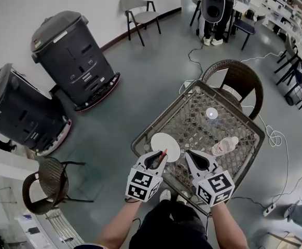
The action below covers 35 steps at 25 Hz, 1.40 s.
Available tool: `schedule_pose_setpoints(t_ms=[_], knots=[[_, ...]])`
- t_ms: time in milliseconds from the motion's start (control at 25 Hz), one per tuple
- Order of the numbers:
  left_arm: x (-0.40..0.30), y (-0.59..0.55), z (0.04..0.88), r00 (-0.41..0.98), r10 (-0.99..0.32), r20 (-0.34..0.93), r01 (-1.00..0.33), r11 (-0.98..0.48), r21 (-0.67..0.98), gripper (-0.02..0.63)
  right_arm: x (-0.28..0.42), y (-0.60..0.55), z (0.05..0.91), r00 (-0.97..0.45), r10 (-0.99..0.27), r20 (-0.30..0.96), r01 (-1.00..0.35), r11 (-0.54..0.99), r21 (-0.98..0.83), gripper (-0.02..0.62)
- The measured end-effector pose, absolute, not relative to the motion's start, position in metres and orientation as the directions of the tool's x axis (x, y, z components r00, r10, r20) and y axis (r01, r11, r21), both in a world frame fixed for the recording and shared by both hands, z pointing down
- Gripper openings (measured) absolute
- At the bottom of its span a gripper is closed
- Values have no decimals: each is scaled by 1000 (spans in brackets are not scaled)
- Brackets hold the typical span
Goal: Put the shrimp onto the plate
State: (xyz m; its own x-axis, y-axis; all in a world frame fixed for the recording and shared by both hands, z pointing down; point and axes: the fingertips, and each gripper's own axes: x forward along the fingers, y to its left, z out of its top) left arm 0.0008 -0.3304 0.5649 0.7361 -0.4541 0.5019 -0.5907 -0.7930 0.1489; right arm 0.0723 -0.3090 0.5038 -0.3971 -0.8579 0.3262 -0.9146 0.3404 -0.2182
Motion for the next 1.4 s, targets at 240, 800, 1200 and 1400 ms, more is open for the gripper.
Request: schedule_pose_setpoints(t_ms=[240,800,1200,1400], knots=[[4,-346,615,700,-424,575,-591,-795,133,69,70,-323,532,-411,-833,370,-910,350,-223,5],[25,-380,712,604,-330,725,-551,-831,81,69,80,-335,597,-403,-786,469,-914,319,-251,5],[25,-384,750,503,-264,823,-534,-843,57,69,93,-318,613,-384,-780,493,-919,270,-288,5],[28,-381,765,472,-236,850,-528,-847,58,69,98,-315,614,-390,-781,488,-915,271,-297,5]])
